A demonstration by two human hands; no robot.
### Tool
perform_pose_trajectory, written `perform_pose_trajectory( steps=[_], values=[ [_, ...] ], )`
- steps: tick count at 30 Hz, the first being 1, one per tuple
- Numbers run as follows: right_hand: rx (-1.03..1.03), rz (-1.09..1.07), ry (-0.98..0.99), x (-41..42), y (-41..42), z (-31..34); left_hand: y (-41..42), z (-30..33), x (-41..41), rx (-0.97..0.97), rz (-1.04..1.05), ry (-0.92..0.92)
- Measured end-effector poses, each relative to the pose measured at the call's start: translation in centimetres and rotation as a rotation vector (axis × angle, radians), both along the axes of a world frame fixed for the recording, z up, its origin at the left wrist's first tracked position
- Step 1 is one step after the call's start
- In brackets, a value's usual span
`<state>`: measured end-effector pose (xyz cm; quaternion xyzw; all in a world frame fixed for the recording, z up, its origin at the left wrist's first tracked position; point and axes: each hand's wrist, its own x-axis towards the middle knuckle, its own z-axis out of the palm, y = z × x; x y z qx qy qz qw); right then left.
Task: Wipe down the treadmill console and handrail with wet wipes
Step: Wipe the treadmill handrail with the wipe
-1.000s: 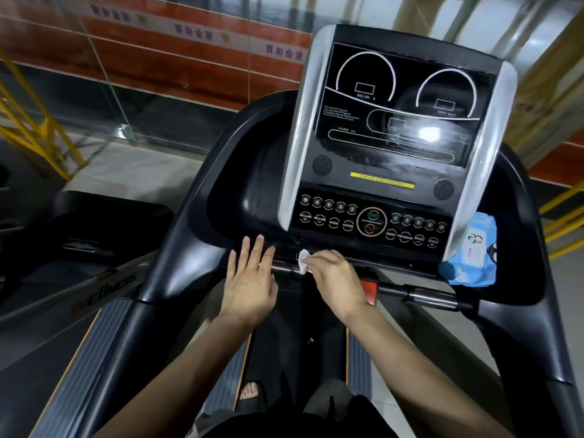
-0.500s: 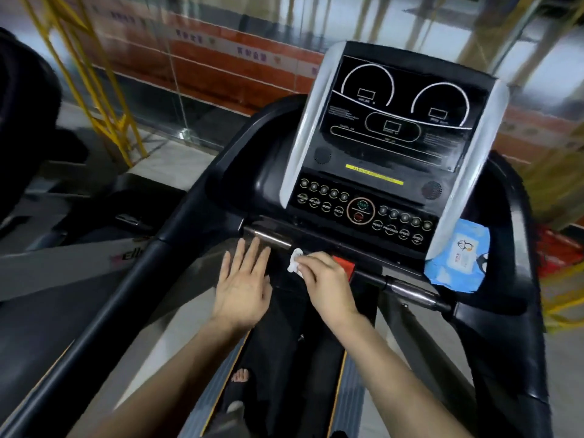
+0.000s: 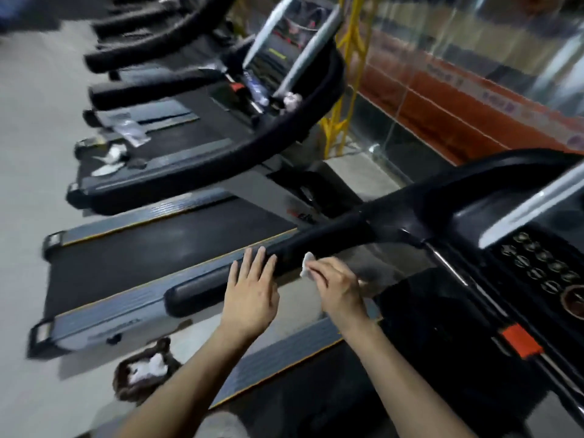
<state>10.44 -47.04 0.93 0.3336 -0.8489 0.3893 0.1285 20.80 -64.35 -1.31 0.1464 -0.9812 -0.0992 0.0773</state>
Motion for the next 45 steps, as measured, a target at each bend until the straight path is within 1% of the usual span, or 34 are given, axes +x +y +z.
perform_pose_trajectory(
  steps=[5, 12, 15, 17, 21, 24, 28, 32, 35, 38, 42, 45],
  values=[
    [0.006, 0.243, -0.012, 4.0, -10.3, -0.6, -7.4, -1.0, 7.9, 0.015, 0.239, 0.005],
    [0.06, 0.523, -0.053, 13.3, -24.2, -3.1, -17.4, -3.0, 20.3, 0.05, 0.494, -0.072],
    [0.086, 0.571, -0.081, 18.3, -29.3, -4.4, -21.7, -4.0, 26.2, 0.056, 0.545, -0.132],
    [0.101, 0.621, -0.096, 21.6, -32.2, -5.3, -24.9, -4.5, 29.8, 0.066, 0.577, -0.137],
    [0.167, 0.659, -0.135, 26.2, -38.0, -8.2, -31.0, -6.8, 35.8, 0.049, 0.574, -0.227],
    [0.215, 0.678, -0.182, 29.0, -41.2, -10.9, -34.0, -9.1, 39.2, 0.061, 0.566, -0.309],
    [0.309, 0.72, -0.248, 31.4, -44.3, -15.7, -36.5, -13.0, 41.5, 0.094, 0.568, -0.359],
    [0.385, 0.723, -0.314, 32.4, -46.8, -22.6, -38.4, -19.4, 42.8, 0.14, 0.591, -0.39],
    [0.452, 0.725, -0.361, 32.4, -49.0, -29.3, -39.5, -25.8, 43.3, 0.171, 0.585, -0.415],
    [0.523, 0.721, -0.406, 32.0, -51.7, -38.1, -41.0, -34.4, 43.0, 0.194, 0.599, -0.43],
    [0.604, 0.729, -0.416, 31.4, -55.3, -51.4, -42.9, -47.7, 41.9, 0.227, 0.603, -0.438],
    [0.672, 0.762, -0.358, 31.0, -58.0, -60.6, -44.9, -56.9, 40.9, 0.239, 0.635, -0.438]
  ],
)
